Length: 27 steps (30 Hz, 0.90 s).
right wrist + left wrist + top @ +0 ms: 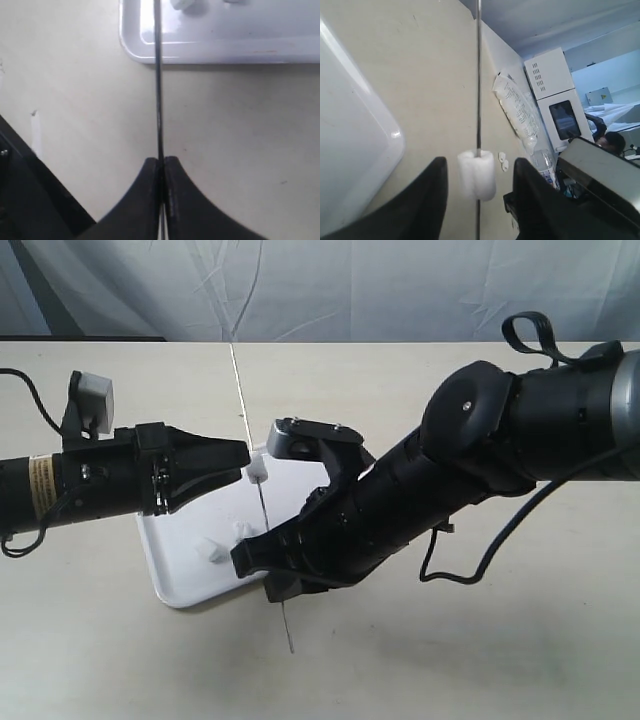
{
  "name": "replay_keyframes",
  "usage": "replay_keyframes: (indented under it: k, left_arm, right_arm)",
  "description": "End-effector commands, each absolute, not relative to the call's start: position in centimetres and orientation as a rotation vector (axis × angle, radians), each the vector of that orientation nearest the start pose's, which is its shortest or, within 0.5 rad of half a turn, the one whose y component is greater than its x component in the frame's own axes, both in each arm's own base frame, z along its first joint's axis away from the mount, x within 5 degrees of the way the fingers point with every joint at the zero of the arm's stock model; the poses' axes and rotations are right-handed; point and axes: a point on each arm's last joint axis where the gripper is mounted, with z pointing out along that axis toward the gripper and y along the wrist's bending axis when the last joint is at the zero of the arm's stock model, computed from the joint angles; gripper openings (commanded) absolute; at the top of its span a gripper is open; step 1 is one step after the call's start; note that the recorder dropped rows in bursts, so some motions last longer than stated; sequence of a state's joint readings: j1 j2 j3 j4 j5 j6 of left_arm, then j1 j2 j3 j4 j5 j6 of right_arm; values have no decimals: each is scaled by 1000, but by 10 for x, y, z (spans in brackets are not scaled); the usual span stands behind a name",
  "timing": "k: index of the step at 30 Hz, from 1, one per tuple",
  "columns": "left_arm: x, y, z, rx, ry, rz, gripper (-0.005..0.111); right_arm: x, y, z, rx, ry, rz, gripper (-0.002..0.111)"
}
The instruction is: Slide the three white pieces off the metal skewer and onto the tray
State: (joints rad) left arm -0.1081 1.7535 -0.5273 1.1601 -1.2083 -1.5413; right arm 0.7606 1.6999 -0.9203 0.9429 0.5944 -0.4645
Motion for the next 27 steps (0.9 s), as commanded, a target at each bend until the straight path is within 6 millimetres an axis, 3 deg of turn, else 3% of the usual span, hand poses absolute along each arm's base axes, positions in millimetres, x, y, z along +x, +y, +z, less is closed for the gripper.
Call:
replay_keyframes:
  k: [1,14,19,27]
  left_arm:
    - [247,-108,163,46,2062,-1619,41]
    - [245,-108,162,24,2087,-1645,38]
    - [245,-108,162,24,2087,-1645,23]
    - [249,-107,164,-29,2059,-1641,22]
  right_arm:
    - [201,253,190,-727,2701,1035,-1]
    - [199,254,191,-767,2691,1064,-1]
    - [199,254,191,-770,2690,1063,-1]
    - [199,254,190,-780,2688,1058,-1]
